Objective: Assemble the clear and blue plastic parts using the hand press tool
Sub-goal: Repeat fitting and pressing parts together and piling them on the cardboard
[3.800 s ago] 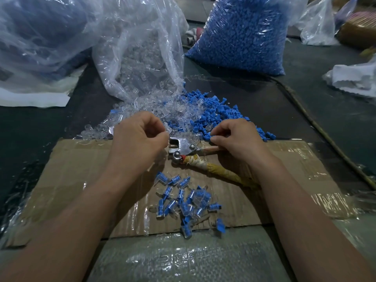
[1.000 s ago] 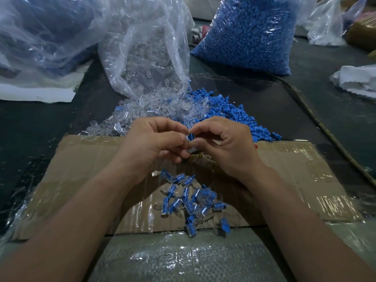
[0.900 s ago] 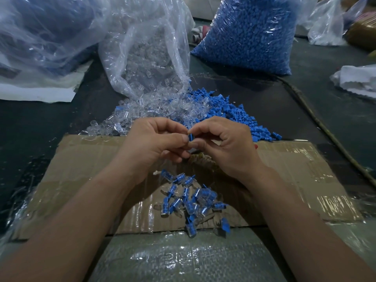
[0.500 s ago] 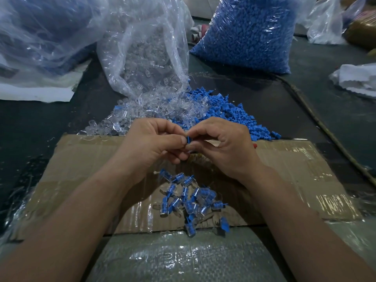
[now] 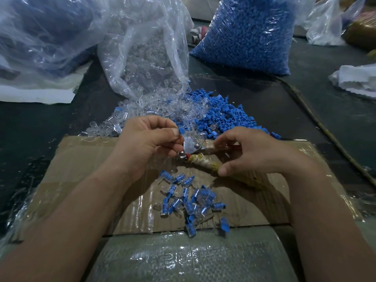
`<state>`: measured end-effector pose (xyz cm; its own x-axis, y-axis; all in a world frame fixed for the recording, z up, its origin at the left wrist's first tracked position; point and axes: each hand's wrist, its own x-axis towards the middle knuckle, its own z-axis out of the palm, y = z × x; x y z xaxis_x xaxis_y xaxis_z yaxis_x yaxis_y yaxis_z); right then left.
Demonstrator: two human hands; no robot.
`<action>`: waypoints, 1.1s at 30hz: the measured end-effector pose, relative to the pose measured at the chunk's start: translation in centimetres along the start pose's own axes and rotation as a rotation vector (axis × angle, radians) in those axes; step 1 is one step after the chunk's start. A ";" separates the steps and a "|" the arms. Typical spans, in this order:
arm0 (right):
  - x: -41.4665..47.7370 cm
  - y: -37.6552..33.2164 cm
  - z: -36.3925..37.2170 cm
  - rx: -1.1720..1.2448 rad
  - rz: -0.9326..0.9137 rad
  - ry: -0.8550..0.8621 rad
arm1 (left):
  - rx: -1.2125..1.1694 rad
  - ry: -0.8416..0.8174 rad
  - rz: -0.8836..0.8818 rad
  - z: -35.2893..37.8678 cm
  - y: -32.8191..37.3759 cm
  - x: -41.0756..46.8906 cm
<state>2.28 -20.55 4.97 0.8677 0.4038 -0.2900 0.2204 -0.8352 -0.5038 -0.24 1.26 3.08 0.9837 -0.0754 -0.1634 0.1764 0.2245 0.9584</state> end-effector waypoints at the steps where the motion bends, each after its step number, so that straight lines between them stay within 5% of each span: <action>1: 0.1 0.0 0.1 -0.078 0.003 -0.033 | 0.004 0.005 0.006 0.0 0.1 0.0; 17: 1.7 -2.0 2.1 -0.473 -0.038 0.231 | -0.062 0.000 0.029 -0.2 0.0 0.2; 27: 1.0 -0.8 1.2 -0.212 -0.003 0.474 | -0.070 0.055 0.134 -0.2 -0.3 0.6; 33: 0.8 -1.7 2.2 -0.074 -0.121 0.458 | -0.010 0.083 0.215 -0.5 -0.7 0.8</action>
<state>1.63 -17.99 3.83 0.9374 0.3074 0.1638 0.3483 -0.8234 -0.4480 0.41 1.57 2.19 0.9981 0.0556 0.0255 -0.0379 0.2360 0.9710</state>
